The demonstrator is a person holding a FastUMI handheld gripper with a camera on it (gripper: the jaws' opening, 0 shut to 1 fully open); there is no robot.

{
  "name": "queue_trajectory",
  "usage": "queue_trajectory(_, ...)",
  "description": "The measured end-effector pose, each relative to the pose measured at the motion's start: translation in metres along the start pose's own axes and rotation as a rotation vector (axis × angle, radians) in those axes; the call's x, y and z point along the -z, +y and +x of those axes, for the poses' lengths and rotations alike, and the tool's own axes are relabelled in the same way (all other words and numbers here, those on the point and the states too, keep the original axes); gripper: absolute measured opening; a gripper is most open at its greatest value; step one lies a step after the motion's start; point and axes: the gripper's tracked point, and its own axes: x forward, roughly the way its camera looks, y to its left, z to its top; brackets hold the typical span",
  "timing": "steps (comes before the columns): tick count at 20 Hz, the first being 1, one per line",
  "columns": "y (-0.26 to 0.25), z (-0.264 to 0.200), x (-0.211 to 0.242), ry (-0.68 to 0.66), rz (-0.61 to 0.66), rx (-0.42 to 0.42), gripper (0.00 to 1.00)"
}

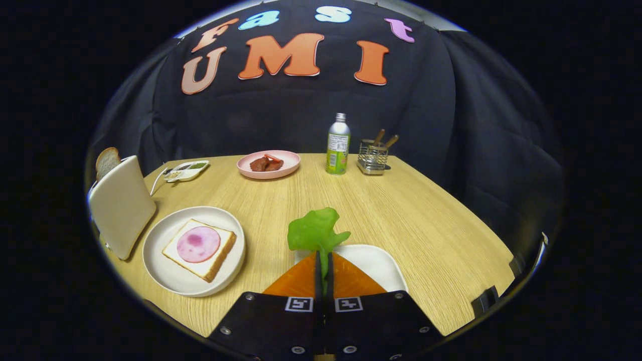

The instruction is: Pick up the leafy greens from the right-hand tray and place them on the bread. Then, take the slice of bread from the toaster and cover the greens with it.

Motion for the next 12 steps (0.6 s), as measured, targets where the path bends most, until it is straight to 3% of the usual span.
queue_trajectory(12, 0.097, -0.018, -0.037, -0.049, -0.044, -0.186, 0.02)
